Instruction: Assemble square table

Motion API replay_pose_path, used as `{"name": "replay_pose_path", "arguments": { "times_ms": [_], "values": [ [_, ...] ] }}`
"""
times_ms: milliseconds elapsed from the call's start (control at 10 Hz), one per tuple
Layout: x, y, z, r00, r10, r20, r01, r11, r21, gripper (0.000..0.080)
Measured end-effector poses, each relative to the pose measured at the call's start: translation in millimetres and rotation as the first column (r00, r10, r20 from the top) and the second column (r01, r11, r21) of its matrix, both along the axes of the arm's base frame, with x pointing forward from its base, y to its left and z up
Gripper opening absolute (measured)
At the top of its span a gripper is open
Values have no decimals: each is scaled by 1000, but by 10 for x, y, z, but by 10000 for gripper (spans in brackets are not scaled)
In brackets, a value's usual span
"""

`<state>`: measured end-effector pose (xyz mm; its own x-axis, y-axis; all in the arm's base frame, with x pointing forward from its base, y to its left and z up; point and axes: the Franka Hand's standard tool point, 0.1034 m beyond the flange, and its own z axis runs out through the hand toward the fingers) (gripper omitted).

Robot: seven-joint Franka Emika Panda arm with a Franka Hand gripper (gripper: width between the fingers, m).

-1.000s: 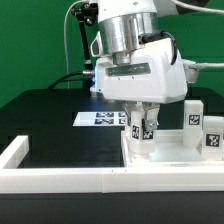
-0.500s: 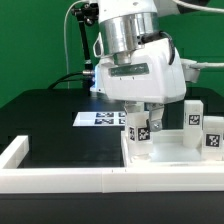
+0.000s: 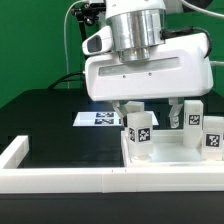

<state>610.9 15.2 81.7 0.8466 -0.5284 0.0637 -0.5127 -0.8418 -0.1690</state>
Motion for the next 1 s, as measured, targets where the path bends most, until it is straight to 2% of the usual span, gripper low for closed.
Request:
{"name": "replay_pose_path", "arguments": {
  "times_ms": [300,400,500,700,800,1000],
  "values": [
    [-3,-4,-8,982,189,17,-188,982,-30,649],
    [11,-11,-9,953,300,39,-297,953,-67,649],
    [2,-21,-33,900,430,64,-421,899,-124,649],
    [-15,-41,-48,812,581,55,-567,807,-166,649],
    [-12,-45,-46,739,672,44,-654,732,-193,649],
    [-4,-40,-41,654,756,29,-733,643,-222,649]
  ]
}}
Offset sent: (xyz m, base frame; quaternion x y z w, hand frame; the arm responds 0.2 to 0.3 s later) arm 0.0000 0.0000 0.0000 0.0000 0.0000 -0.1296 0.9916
